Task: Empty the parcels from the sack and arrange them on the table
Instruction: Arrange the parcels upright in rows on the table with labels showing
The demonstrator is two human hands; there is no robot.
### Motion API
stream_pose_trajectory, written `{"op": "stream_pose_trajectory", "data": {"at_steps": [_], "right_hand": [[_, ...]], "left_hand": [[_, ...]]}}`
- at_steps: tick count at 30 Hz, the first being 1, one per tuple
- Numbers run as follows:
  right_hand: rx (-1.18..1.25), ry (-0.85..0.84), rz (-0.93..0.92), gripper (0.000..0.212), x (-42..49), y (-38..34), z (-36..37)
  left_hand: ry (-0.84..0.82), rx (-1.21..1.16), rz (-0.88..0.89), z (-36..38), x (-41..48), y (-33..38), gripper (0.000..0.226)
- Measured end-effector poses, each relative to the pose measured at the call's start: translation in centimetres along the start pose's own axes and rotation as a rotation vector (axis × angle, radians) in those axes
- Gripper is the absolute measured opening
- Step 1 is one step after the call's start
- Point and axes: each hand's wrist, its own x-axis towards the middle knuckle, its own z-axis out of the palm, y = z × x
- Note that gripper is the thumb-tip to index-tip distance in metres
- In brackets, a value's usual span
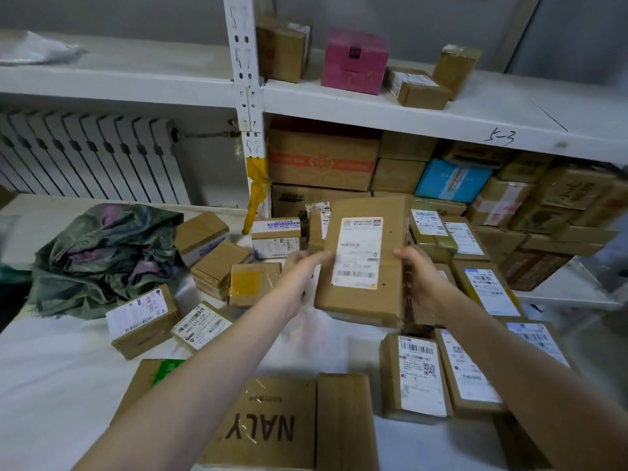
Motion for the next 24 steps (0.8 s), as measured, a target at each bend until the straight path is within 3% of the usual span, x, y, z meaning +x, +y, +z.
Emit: {"op": "stream_pose_trajectory", "data": {"at_steps": [2, 3, 6, 8, 10, 11, 13, 15, 18, 21, 24], "right_hand": [[0.086, -0.062, 0.057, 0.040, -0.5, -0.2, -0.9], [0.128, -0.085, 0.069, 0.037, -0.6, -0.1, -1.2], [0.198, -0.084, 0.068, 0.040, -0.7, 0.5, -1.6], [0.217, -0.122, 0.069, 0.041, -0.4, 0.9, -1.8], [0.156, -0.154, 0.068, 0.068, 0.3, 0.8, -2.3], [0.065, -0.124, 0.048, 0.090, 0.5, 0.7, -2.4], [-0.381, 0.052, -0.125, 0.124, 0.9, 0.1, -2.3], [-0.864, 0.147, -0.407, 0.126, 0.6, -0.8, -1.7], [-1.356, -0.021, -0.797, 0.117, -0.1, -2.7, -0.5], [-1.718, -0.236, -0.783, 0.130, 0.5, -3.4, -0.3], [-1.635, -0.330, -0.607, 0.138, 0.6, -3.4, -0.8]], "left_hand": [[-0.139, 0.086, -0.126, -0.6, 0.2, -0.3, 0.092], [-0.222, 0.100, -0.168, -0.6, 0.0, -0.4, 0.089], [-0.363, 0.066, -0.214, -0.2, 0.0, -1.0, 0.050], [-0.344, 0.079, -0.188, -0.1, 0.4, -0.9, 0.051], [-0.296, 0.100, -0.158, -0.3, 1.0, -0.1, 0.067], [-0.271, 0.119, -0.141, -0.5, 1.5, 0.5, 0.078], [-0.215, 0.253, -0.064, -1.0, 2.4, 2.0, 0.092], [-0.185, 0.550, 0.007, -1.2, 3.0, 3.5, 0.105], [-0.273, 1.078, 0.128, 0.1, 2.5, 5.5, 0.129], [-0.351, 1.456, 0.344, 1.9, 1.3, 6.5, 0.139], [-0.372, 1.655, 0.551, 3.1, 0.1, 7.3, 0.130]]}}
